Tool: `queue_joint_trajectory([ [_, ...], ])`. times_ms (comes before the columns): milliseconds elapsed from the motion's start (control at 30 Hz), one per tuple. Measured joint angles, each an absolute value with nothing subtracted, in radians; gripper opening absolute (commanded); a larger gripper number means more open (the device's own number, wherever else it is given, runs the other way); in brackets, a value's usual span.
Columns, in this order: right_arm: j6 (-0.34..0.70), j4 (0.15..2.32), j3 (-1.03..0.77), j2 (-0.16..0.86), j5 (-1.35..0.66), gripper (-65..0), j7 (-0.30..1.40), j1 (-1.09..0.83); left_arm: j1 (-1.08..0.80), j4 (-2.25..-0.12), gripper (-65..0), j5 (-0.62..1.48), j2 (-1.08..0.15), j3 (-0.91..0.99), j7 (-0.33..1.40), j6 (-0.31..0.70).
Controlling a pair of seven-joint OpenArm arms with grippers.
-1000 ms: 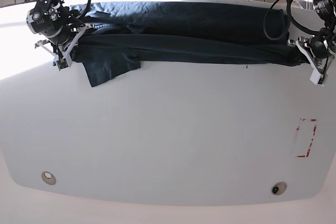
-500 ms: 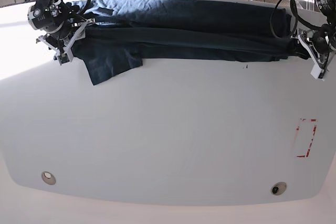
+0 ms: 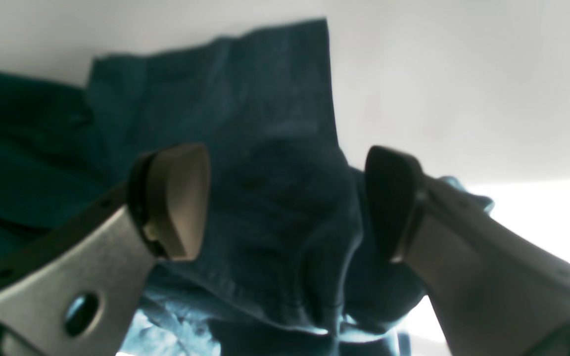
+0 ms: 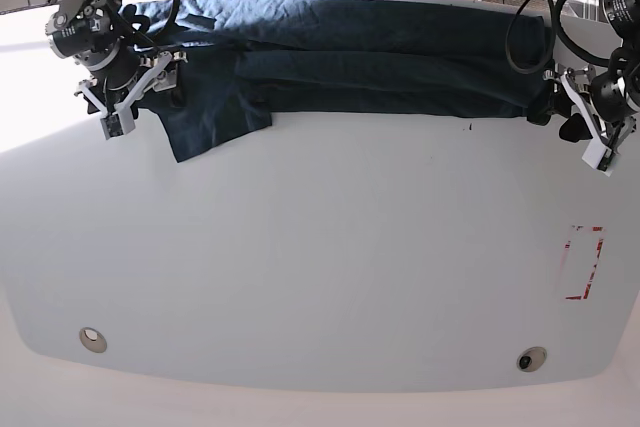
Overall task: Fold the T-shirt properly
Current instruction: 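Release both grippers and move the right gripper to the sleeve flap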
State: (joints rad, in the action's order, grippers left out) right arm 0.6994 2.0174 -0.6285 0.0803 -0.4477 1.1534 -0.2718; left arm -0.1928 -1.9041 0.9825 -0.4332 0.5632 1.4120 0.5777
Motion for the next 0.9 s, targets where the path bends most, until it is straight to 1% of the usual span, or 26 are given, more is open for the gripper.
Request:
queue_joint_trajectory([
  [67, 0.699, 2.017, -0.638, 0.084, -0.476, -20.8, 1.156, -0.26, -0.191, -1.911, -27.2, 1.04, -0.432, 0.562, 1.398, 0.578],
  [133, 0.699, 2.013, -0.639, 0.086, -0.479, -27.1, 1.157, -0.255, -0.189, -1.909, -27.4, 1.064, -0.428, 0.562, 1.392, 0.577],
  [167, 0.699, 2.008, -0.638, 0.086, -0.48, -32.5, 1.158, -0.253, -0.19, -1.905, -28.1, 1.058, -0.424, 0.561, 1.399, 0.577],
  [200, 0.699, 2.001, -0.637, 0.085, -0.48, -36.1, 1.158, -0.251, -0.195, -1.897, -29.0, 1.045, -0.418, 0.56, 1.402, 0.577],
  [233, 0.699, 1.991, -0.636, 0.083, -0.482, -44.5, 1.16, -0.25, -0.198, -1.893, -32.8, 1.026, -0.409, 0.558, 1.402, 0.577],
  [267, 0.7, 1.979, -0.636, 0.082, -0.483, -47.4, 1.159, -0.251, -0.2, -1.882, -34.3, 1.007, -0.391, 0.554, 1.404, 0.576],
  [333, 0.699, 1.943, -0.635, 0.08, -0.49, -58.8, 1.159, -0.257, -0.208, -1.866, -42.1, 0.962, -0.366, 0.542, 1.409, 0.574],
  [367, 0.699, 1.93, -0.635, 0.08, -0.504, -59.8, 1.159, -0.26, -0.22, -1.854, -43.1, 0.941, -0.353, 0.534, 1.411, 0.58],
  [400, 0.698, 1.904, -0.633, 0.081, -0.495, -60.4, 1.153, -0.268, -0.224, -1.85, -46.0, 0.924, -0.348, 0.532, 1.41, 0.579],
  [467, 0.699, 1.876, -0.633, 0.085, -0.495, -58.3, 1.148, -0.286, -0.248, -1.816, -48.1, 0.906, -0.333, 0.531, 1.398, 0.585],
  [567, 0.697, 1.851, -0.634, 0.099, -0.483, -54.9, 1.121, -0.327, -0.259, -1.759, -48.5, 0.858, -0.333, 0.534, 1.406, 0.594],
  [700, 0.696, 1.842, -0.636, 0.109, -0.477, -54.9, 1.09, -0.366, -0.266, -1.681, -48.6, 0.835, -0.341, 0.538, 1.411, 0.659],
  [833, 0.697, 1.822, -0.631, 0.112, -0.487, -54.7, 1.061, -0.381, -0.275, -1.626, -48.5, 0.824, -0.342, 0.538, 1.394, 0.685],
  [900, 0.696, 1.798, -0.63, 0.12, -0.458, -54.7, 1.044, -0.378, -0.278, -1.603, -48.3, 0.791, -0.338, 0.535, 1.382, 0.686],
])
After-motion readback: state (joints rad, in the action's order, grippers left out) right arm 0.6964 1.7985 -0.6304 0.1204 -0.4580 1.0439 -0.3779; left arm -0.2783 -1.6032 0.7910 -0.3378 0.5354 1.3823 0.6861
